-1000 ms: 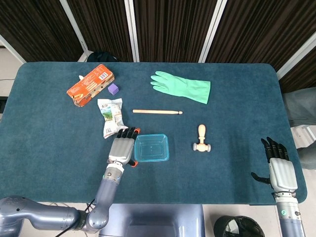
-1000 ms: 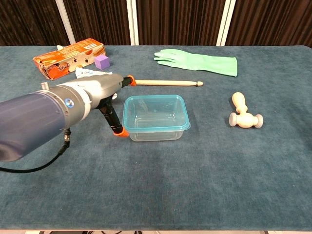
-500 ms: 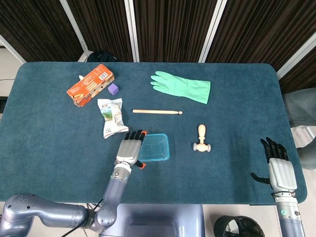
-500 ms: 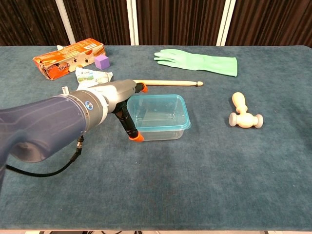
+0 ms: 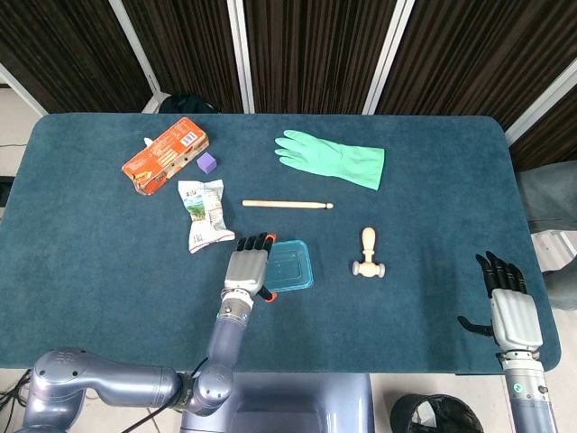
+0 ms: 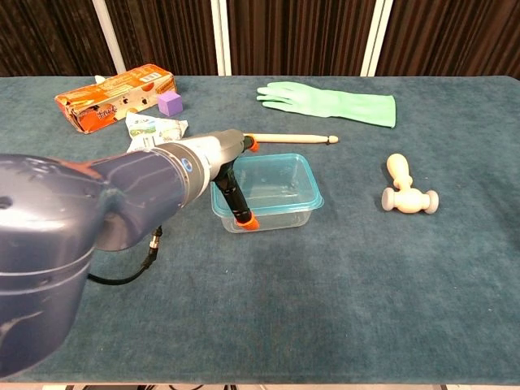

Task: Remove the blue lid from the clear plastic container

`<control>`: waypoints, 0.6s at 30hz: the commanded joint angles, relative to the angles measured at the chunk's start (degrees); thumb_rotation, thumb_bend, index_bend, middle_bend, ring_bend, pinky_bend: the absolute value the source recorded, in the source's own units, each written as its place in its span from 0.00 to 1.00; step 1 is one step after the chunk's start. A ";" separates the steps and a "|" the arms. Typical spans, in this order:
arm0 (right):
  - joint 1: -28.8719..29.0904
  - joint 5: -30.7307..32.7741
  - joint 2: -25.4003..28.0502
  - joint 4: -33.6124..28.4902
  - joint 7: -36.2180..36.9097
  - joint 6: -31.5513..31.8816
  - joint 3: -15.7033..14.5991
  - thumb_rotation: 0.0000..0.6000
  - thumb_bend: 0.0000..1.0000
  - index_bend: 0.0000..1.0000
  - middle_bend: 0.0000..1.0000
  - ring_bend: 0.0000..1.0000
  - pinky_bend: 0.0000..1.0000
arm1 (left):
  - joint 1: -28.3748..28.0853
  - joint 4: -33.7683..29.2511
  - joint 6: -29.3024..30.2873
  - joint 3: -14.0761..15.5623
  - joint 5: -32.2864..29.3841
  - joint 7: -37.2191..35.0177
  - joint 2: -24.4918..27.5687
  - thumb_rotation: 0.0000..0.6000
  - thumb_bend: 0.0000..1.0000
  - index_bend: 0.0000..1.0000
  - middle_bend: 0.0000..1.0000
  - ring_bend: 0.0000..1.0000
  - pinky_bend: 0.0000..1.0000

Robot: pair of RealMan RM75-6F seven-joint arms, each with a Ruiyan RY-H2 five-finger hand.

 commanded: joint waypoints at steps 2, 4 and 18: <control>0.01 -0.02 0.03 -0.04 -0.01 -0.01 -0.02 1.00 0.12 0.00 0.00 0.00 0.00 | -1.22 1.45 0.33 -0.49 -0.77 0.51 -0.81 1.00 0.13 0.05 0.13 0.04 0.16; 0.01 -0.02 0.06 -0.06 -0.01 -0.03 -0.04 1.00 0.12 0.00 0.00 0.00 0.00 | -1.73 2.16 0.51 -0.12 -0.87 1.08 -1.03 1.00 0.18 0.11 0.20 0.10 0.23; 0.21 -0.94 0.64 -0.88 -0.20 0.30 -0.03 1.00 0.12 0.00 0.00 0.00 0.00 | -1.26 2.52 -8.31 8.43 10.34 -1.77 4.91 1.00 0.22 0.18 0.24 0.15 0.31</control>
